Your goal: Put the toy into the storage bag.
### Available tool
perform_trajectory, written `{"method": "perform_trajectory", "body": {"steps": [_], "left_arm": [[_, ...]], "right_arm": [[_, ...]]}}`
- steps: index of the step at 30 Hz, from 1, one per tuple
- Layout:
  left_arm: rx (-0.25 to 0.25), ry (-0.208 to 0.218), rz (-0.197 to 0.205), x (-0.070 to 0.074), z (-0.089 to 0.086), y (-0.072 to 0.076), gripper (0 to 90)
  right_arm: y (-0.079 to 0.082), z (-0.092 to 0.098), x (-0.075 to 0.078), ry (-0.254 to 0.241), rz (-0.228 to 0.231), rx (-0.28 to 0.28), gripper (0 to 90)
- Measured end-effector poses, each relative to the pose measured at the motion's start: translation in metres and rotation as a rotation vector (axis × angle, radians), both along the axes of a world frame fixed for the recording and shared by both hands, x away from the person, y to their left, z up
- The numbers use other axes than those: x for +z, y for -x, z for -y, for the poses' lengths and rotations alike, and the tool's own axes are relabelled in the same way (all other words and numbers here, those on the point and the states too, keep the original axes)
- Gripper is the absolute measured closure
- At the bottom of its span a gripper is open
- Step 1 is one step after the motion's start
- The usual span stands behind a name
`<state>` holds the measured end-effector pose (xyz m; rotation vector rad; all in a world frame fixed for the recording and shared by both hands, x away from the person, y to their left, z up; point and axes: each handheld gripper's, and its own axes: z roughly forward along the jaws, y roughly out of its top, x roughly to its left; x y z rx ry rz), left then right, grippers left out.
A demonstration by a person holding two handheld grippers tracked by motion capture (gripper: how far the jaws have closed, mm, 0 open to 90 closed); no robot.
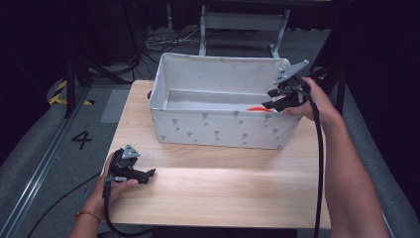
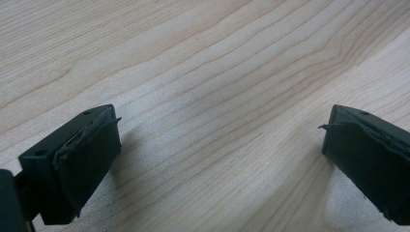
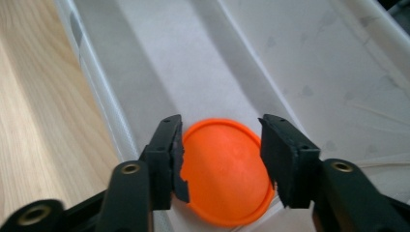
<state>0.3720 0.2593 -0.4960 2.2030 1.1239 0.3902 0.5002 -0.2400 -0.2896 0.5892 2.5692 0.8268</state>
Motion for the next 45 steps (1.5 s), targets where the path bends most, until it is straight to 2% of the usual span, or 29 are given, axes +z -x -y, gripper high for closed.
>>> {"method": "perform_trajectory", "body": {"steps": [2,4,6,13,17,18,21,22,24,28,39,45], "left_arm": [[0.001,-0.001,-0.001,0.0,0.0,0.0,0.5],[0.001,0.001,0.001,0.0,0.0,0.0,0.5],[0.0,0.0,0.0,0.0,0.0,0.0,0.5],[0.002,0.001,0.0,0.0,0.0,0.0,0.5],[0.001,0.0,0.001,0.0,0.0,0.0,0.5],[-0.001,0.0,0.0,0.0,0.0,0.0,0.5],[0.001,0.001,0.001,0.0,0.0,0.0,0.5],[0.001,0.0,0.0,0.0,0.0,0.0,0.5],[0.001,-0.001,-0.001,0.0,0.0,0.0,0.5],[0.001,-0.001,0.0,0.0,0.0,0.0,0.5],[0.003,-0.003,0.003,0.0,0.0,0.0,0.5],[0.004,-0.003,0.002,0.0,0.0,0.0,0.5]], "right_arm": [[0.004,0.004,0.001,-0.052,0.041,-0.04,46.7],[0.009,0.007,0.002,-0.096,0.055,-0.049,44.9],[0.014,0.009,0.003,-0.122,0.058,-0.041,48.5],[0.035,0.014,0.006,-0.164,0.114,-0.077,39.3],[0.046,0.02,0.009,-0.21,0.146,-0.135,32.5],[0.049,0.021,0.009,-0.215,0.162,-0.153,27.4],[0.057,0.026,0.011,-0.244,0.184,-0.214,24.4],[0.061,0.027,0.012,-0.248,0.206,-0.242,22.8],[0.065,0.029,0.012,-0.252,0.224,-0.262,21.8],[0.078,0.034,0.012,-0.258,0.256,-0.285,20.3],[0.107,0.05,0.002,-0.254,0.312,-0.304,19.4],[0.122,0.063,-0.008,-0.245,0.314,-0.307,19.3]]}}
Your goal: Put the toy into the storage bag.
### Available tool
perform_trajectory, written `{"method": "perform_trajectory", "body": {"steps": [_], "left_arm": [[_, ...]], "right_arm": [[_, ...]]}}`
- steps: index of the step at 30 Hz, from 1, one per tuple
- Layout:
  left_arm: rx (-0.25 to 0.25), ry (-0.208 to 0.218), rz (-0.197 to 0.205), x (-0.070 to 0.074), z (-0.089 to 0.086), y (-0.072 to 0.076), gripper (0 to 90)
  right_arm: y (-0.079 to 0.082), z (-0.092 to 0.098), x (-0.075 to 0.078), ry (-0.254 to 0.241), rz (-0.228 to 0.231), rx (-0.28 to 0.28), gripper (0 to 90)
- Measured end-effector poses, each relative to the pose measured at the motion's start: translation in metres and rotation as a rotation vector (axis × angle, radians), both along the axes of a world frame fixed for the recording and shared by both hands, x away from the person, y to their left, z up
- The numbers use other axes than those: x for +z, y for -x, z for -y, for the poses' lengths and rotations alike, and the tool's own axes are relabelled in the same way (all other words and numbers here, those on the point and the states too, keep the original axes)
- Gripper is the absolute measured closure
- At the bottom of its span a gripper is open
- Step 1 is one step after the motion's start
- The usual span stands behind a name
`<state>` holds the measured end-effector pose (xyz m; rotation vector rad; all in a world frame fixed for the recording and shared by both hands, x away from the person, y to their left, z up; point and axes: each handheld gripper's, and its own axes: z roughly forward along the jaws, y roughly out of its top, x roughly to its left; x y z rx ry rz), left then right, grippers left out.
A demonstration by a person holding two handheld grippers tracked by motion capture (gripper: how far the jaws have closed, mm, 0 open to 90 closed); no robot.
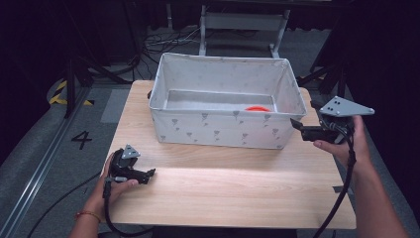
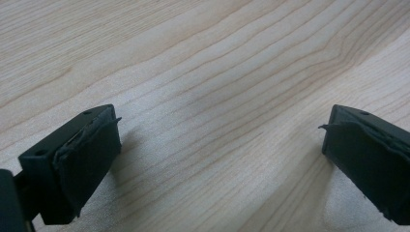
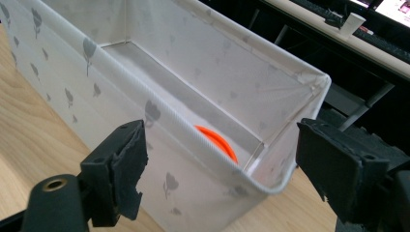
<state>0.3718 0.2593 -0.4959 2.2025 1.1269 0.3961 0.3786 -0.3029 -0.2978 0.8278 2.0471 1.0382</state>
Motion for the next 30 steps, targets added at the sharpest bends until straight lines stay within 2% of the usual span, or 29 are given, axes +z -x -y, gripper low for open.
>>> {"method": "perform_trajectory", "body": {"steps": [4,12,16,19,26,30], "left_arm": [[0.0,0.0,0.0,0.0,0.0,0.0,0.5],[0.0,0.0,0.0,0.0,0.0,0.0,0.5],[0.001,0.0,0.0,0.0,0.0,0.0,0.5],[0.0,0.001,0.0,0.0,0.0,0.0,0.5],[0.005,0.002,-0.001,0.0,0.0,0.0,0.5],[0.005,0.002,0.0,0.0,0.0,0.0,0.5]], "right_arm": [[0.01,0.01,-0.012,0.036,0.006,-0.02,19.2],[0.021,0.024,-0.033,0.083,-0.024,-0.036,19.5],[0.025,0.03,-0.047,0.085,-0.069,-0.032,19.7],[0.026,0.031,-0.062,0.132,-0.091,-0.042,19.7],[0.03,0.033,-0.098,0.189,-0.168,-0.04,19.7],[0.033,0.037,-0.117,0.223,-0.198,-0.064,19.7]]}}
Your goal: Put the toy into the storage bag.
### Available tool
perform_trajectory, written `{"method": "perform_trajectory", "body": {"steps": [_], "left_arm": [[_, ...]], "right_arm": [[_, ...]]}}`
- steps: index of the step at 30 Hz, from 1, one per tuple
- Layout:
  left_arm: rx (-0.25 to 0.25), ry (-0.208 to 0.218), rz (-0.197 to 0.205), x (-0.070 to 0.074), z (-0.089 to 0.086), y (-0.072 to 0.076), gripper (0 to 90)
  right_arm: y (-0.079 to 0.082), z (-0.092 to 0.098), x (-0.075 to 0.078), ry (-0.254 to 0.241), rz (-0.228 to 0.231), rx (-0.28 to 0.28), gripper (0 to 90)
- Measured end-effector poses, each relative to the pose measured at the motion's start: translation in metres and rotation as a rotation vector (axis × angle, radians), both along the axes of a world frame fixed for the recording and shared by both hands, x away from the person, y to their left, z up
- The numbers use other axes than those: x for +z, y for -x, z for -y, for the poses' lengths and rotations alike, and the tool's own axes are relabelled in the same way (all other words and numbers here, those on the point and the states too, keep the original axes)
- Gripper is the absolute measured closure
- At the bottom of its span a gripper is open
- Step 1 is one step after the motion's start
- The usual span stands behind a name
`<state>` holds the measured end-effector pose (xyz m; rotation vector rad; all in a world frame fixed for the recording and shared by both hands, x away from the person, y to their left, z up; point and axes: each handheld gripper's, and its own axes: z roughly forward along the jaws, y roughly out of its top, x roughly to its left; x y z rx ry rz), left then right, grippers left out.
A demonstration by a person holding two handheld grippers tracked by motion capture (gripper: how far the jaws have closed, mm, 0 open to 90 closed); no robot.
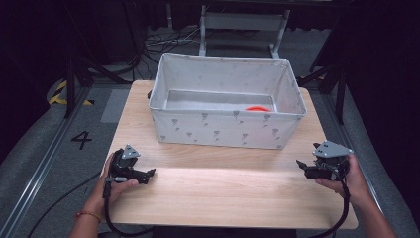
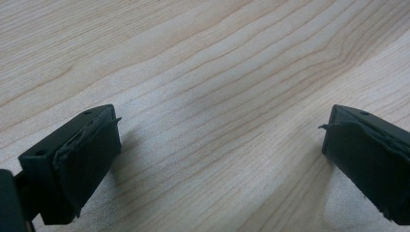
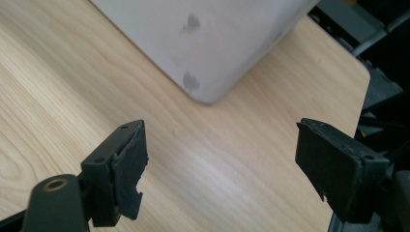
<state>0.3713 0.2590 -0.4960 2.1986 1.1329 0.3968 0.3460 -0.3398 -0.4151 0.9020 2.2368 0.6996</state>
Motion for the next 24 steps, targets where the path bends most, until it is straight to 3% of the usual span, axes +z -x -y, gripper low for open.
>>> {"method": "perform_trajectory", "body": {"steps": [9,14,19,24], "left_arm": [[0.001,0.0,0.0,0.0,0.0,0.0,0.5],[0.004,-0.002,0.002,0.0,0.0,0.0,0.5],[0.005,0.0,-0.001,0.0,0.0,0.0,0.5],[0.006,0.0,-0.001,0.0,0.0,0.001,0.5]], "right_arm": [[0.009,0.013,-0.029,0.005,-0.05,-0.028,20.0],[0.016,0.023,-0.043,-0.041,-0.068,-0.037,19.5],[0.024,0.034,-0.055,-0.122,-0.075,-0.038,19.3],[0.029,0.048,-0.067,-0.19,-0.094,-0.077,19.4]]}}
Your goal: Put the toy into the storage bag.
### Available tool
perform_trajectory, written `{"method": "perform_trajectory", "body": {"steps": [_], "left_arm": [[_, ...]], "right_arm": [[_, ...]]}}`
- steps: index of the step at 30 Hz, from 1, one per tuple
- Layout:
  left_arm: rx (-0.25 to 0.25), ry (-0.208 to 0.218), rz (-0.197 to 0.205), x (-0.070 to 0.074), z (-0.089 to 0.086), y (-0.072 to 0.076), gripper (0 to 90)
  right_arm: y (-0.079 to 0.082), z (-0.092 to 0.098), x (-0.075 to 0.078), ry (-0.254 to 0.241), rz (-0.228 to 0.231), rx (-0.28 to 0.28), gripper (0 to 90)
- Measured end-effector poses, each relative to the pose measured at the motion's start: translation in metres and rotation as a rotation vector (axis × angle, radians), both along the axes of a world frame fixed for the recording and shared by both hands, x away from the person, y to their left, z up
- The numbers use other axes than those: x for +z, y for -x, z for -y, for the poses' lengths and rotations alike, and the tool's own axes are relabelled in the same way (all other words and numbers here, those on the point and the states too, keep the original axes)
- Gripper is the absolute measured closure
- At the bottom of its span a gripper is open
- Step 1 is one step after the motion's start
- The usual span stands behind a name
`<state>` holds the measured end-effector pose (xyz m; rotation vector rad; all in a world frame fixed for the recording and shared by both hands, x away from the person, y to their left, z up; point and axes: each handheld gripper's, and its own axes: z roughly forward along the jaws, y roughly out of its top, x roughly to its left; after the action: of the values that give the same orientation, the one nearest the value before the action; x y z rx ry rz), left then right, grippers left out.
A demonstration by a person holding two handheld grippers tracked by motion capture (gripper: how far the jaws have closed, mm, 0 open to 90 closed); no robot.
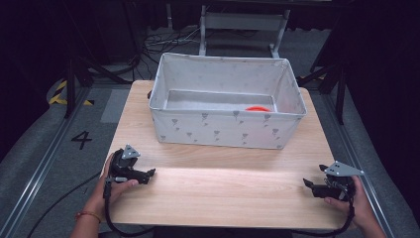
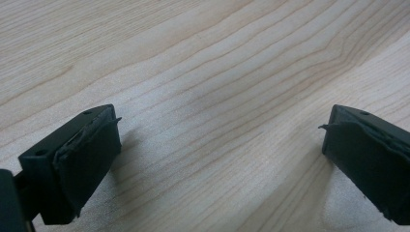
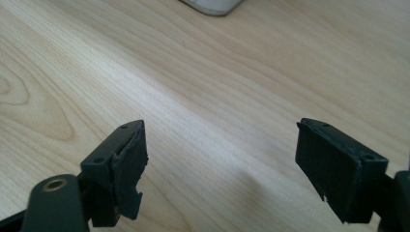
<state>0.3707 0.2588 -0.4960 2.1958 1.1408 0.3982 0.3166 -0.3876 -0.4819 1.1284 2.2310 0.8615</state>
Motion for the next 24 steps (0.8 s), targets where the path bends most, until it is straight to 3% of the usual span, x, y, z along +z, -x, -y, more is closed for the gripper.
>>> {"method": "perform_trajectory", "body": {"steps": [3,4,9,10,13,24], "left_arm": [[0.0,0.0,0.0,0.0,0.0,0.0,0.5],[0.0,0.0,0.0,0.0,0.0,0.0,0.5],[-0.001,0.0,0.0,0.0,0.0,0.0,0.4],[0.0,0.0,0.0,0.0,0.0,0.0,0.4],[-0.001,0.0,0.0,0.0,0.0,0.0,0.4],[0.01,0.003,0.004,0.0,0.001,0.001,0.4]], "right_arm": [[0.001,0.006,-0.005,-0.025,-0.015,-0.018,19.6],[0.002,0.011,-0.009,-0.063,-0.021,-0.033,19.9],[0.005,0.021,-0.017,-0.136,-0.055,-0.044,20.8],[0.005,0.021,-0.018,-0.136,-0.074,-0.033,19.6],[0.006,0.021,-0.018,-0.126,-0.065,-0.026,18.7],[0.005,0.021,-0.018,-0.133,-0.08,-0.059,15.0]]}}
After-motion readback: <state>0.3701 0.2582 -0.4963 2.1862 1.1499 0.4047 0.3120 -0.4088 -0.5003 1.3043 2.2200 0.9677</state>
